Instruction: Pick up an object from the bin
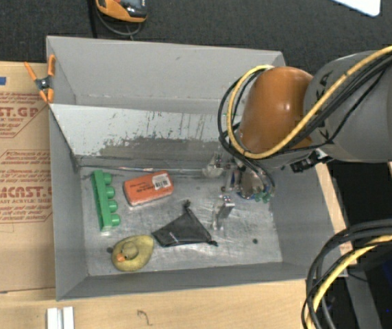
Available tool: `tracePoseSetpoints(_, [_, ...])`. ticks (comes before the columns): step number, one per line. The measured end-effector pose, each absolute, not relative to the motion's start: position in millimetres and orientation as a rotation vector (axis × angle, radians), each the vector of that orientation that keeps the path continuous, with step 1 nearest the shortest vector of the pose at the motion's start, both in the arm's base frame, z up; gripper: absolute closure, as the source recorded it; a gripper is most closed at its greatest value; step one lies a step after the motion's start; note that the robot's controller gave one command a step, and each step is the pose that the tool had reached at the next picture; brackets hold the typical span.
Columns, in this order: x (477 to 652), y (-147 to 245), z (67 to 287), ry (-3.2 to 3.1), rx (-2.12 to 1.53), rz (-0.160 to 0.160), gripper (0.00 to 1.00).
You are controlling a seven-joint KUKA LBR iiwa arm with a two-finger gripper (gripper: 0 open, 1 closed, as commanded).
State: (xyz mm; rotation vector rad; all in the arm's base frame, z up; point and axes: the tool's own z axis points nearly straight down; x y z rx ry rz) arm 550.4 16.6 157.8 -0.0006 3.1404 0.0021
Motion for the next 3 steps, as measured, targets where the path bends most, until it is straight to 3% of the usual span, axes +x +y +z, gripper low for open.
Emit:
tracePoseSetpoints(1, [550.4, 17, 158, 3.140, -0.001, 0.002, 0.00])
tracePoseSetpoints(2, [506.3, 54, 74, 3.134, -0.021, 0.004, 1.00])
tracePoseSetpoints(3, [506.3, 54, 74, 3.134, -0.021, 0.004, 1.00])
